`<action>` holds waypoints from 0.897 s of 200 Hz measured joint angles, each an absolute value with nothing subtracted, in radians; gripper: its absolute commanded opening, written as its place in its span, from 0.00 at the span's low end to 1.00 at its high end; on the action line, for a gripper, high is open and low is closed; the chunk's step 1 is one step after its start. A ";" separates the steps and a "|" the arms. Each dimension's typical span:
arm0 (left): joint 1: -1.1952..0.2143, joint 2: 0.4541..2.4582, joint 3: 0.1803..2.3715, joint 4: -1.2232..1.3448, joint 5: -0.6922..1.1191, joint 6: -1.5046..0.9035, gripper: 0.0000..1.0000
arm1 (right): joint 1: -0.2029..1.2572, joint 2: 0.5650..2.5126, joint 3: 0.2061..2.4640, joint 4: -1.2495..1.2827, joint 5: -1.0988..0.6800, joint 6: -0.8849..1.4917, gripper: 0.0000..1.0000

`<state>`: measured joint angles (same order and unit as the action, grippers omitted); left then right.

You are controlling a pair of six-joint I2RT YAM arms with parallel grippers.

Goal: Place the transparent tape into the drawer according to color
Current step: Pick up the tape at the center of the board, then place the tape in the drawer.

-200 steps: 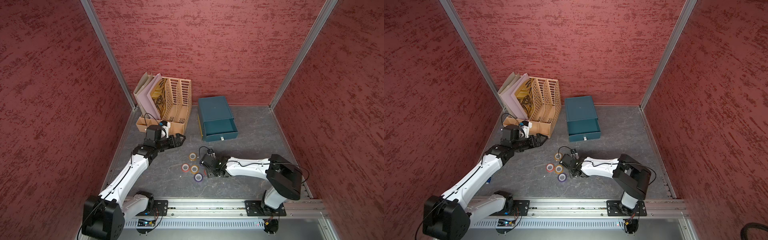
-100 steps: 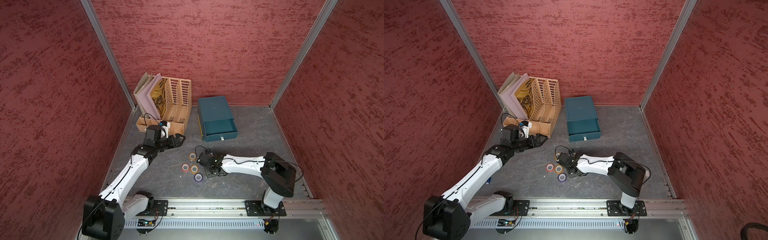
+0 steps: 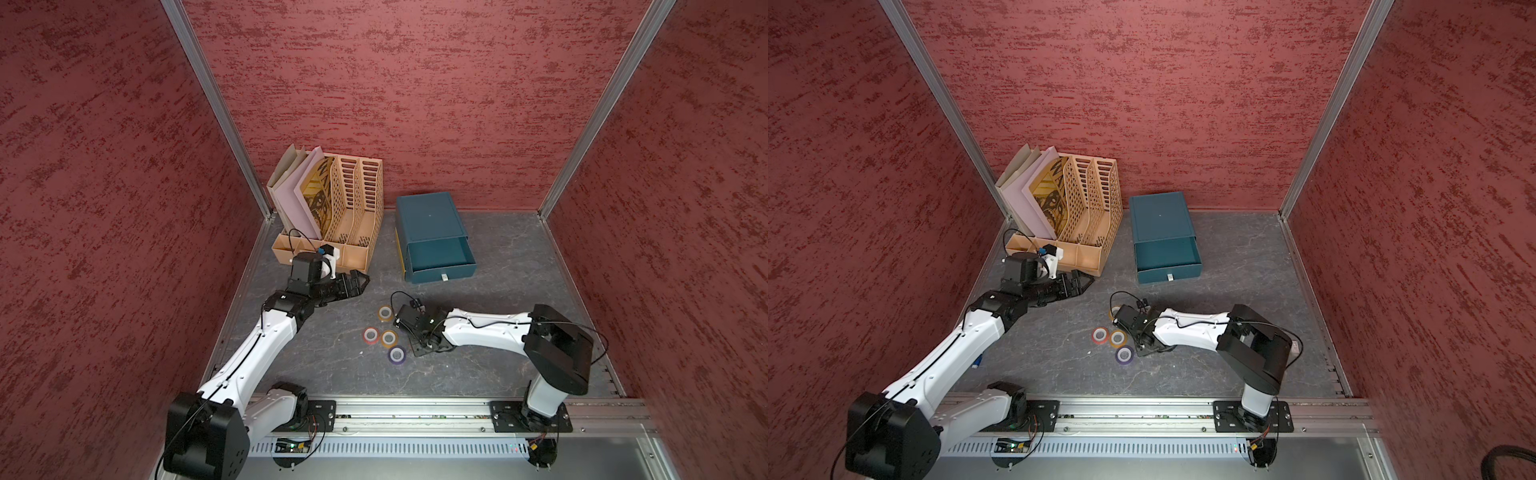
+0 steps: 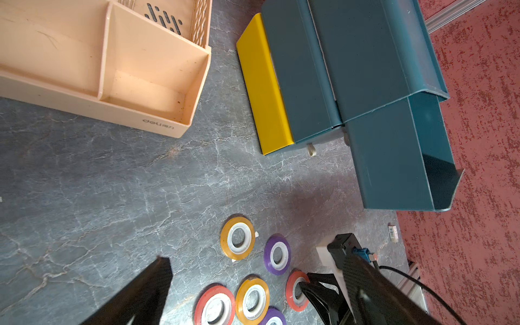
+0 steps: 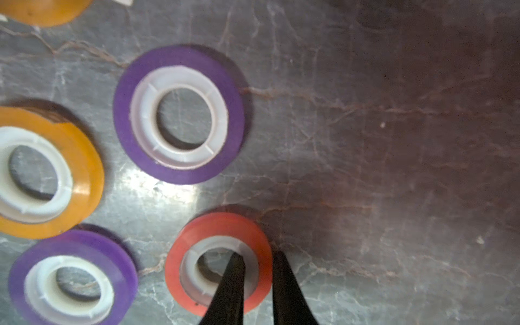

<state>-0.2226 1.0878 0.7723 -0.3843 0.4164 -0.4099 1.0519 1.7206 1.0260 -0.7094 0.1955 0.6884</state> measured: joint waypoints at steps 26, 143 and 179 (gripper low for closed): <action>-0.220 1.087 0.772 -0.385 0.416 -0.405 1.00 | 1.052 1.643 1.029 -0.746 0.202 0.688 0.00; -0.220 1.087 0.735 -0.385 0.414 -0.394 1.00 | 0.986 1.332 1.313 -0.964 0.291 0.626 0.00; -0.237 1.087 0.722 -0.385 0.418 -0.393 1.00 | 0.929 1.309 1.406 -0.987 0.383 0.574 0.00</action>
<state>-0.2367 1.0874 0.7223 -0.3847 0.4175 -0.3935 0.9287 1.3087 1.4063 -0.9871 0.3832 0.5735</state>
